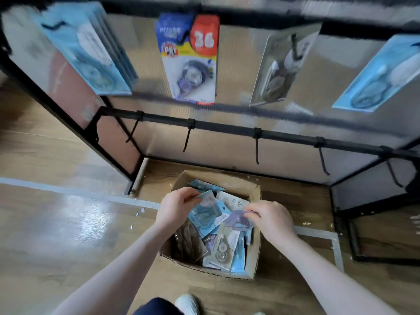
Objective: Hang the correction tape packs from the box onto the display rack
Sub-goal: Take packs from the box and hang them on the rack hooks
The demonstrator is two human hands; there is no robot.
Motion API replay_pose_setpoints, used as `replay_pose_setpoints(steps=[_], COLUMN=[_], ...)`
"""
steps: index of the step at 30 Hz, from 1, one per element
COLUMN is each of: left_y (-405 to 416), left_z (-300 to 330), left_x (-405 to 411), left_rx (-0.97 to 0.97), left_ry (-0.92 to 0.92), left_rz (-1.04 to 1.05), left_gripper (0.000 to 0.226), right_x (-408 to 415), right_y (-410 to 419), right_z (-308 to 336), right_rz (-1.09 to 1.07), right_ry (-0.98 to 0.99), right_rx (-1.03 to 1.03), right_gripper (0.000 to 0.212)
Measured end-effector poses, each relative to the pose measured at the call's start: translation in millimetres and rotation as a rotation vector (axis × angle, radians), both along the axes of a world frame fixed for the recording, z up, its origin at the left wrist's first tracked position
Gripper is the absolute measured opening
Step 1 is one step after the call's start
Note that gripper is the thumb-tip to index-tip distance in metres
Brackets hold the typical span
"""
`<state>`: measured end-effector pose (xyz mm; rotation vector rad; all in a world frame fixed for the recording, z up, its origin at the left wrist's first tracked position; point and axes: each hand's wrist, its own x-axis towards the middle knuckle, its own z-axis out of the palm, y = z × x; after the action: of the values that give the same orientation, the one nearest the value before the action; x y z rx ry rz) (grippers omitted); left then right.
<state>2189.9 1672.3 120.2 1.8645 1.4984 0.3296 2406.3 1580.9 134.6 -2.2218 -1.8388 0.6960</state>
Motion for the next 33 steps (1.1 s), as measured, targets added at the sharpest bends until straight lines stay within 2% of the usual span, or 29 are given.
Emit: replay_pose_setpoints(steps=[9,16,21,28,33], left_y=[-9,-5,-1,4,5], left_z=[176,271,320,358,376], left_x=[6,17,30,44,56], left_rx=[0.025,0.093,0.169,0.230,0.277], left_ry=[-0.025,-0.021,-0.002,-0.014,-0.031], left_rz=[-0.008,-0.063,-0.165,-0.247,-0.314], left_gripper=[0.007,0.011,0.010,0.013,0.018], right_x=[11,26,39,56,61], right_y=[-20,-28,-34,-43,-48], right_z=[166,256,296,323,348], right_rz=[-0.123,-0.185,-0.220,-0.275,-0.310], right_ry=[-0.055,-0.094,-0.137,-0.163,-0.214], right_rx=[0.133,0.189,0.231,0.331,0.350], right_gripper=[0.021,0.021,0.020,0.006,0.013])
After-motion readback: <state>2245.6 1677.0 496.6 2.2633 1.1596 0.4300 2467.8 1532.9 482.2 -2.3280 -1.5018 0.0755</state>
